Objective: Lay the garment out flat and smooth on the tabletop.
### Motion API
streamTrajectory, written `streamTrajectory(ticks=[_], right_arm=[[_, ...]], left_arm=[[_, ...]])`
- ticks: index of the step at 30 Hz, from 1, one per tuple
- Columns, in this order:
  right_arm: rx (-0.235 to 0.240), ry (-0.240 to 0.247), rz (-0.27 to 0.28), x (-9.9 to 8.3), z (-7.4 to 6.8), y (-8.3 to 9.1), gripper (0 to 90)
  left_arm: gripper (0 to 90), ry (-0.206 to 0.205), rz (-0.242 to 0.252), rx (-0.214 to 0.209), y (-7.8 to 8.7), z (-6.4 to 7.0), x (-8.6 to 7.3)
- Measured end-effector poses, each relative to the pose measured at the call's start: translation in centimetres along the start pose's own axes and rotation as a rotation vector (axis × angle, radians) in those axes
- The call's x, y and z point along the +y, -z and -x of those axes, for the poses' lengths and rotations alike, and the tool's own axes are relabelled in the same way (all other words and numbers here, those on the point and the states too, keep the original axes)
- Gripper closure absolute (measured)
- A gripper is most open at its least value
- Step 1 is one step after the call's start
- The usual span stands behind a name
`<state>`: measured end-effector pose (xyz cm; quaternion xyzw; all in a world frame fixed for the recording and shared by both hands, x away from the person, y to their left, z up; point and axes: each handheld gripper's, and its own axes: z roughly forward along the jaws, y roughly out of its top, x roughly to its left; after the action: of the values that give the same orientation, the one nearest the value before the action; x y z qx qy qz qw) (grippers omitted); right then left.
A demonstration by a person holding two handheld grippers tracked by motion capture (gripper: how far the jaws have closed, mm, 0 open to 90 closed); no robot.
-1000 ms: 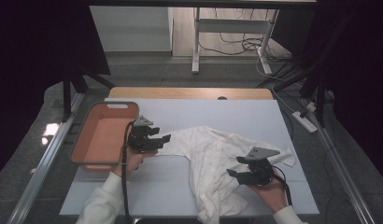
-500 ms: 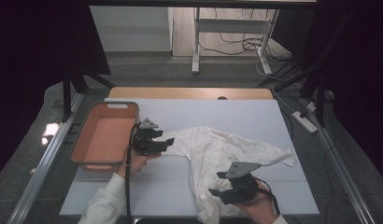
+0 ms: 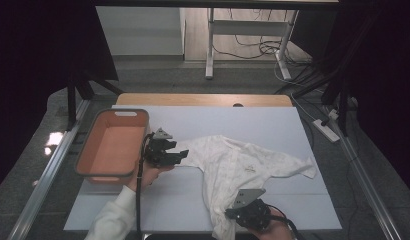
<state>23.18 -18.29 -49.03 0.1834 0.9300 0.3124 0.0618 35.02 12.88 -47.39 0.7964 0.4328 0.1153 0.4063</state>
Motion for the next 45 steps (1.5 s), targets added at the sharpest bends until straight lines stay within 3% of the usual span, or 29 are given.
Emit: streamTrajectory(ticks=[6,12,17,20,24,26,29,31,33,36,39,43,45], right_arm=[[-0.075,0.032,0.089,0.8,0.1,2.4,88.9],[-0.215,0.002,0.173,0.7,2.5,5.5,88.8],[-0.275,-0.056,0.157,-0.4,5.3,5.8,88.7],[-0.323,-0.088,0.123,-1.1,7.0,5.3,88.6],[-0.353,-0.124,0.076,-2.1,8.6,4.5,88.2],[-0.336,-0.143,0.065,-2.5,9.1,4.2,84.5],[-0.355,-0.143,0.077,-2.4,8.7,4.2,64.8],[-0.365,-0.144,0.118,-1.9,8.2,4.7,55.9],[-0.338,-0.14,0.173,-1.1,7.1,5.6,53.3],[-0.259,-0.108,0.209,-0.2,5.3,6.0,50.5],[-0.171,-0.044,0.155,0.5,3.1,4.9,49.2],[-0.121,-0.018,0.083,0.6,1.7,3.1,49.2],[-0.12,-0.007,0.05,0.5,1.6,2.3,49.4]], left_arm=[[38.0,-0.001,0.0,-0.001,0.0,0.0,0.0],[38.0,-0.002,0.0,0.0,-0.1,0.0,0.1],[38.0,-0.001,-0.003,0.002,-0.2,0.0,0.1],[38.0,-0.003,-0.005,0.002,-0.2,0.1,0.1],[38.0,-0.005,-0.006,0.004,-0.2,0.1,0.0],[37.8,-0.004,-0.005,0.004,-0.2,0.0,0.0],[37.8,-0.003,-0.005,0.005,-0.2,0.0,0.0],[37.8,-0.005,-0.005,0.006,-0.1,0.1,0.0],[37.8,-0.006,-0.005,0.006,-0.1,0.1,0.0],[37.8,-0.006,-0.005,0.007,-0.1,0.0,0.0],[37.8,-0.006,-0.003,0.007,-0.1,0.0,0.0],[37.8,-0.005,-0.001,0.007,0.0,0.0,0.0],[37.8,-0.005,-0.004,0.007,0.0,-0.1,0.0]])
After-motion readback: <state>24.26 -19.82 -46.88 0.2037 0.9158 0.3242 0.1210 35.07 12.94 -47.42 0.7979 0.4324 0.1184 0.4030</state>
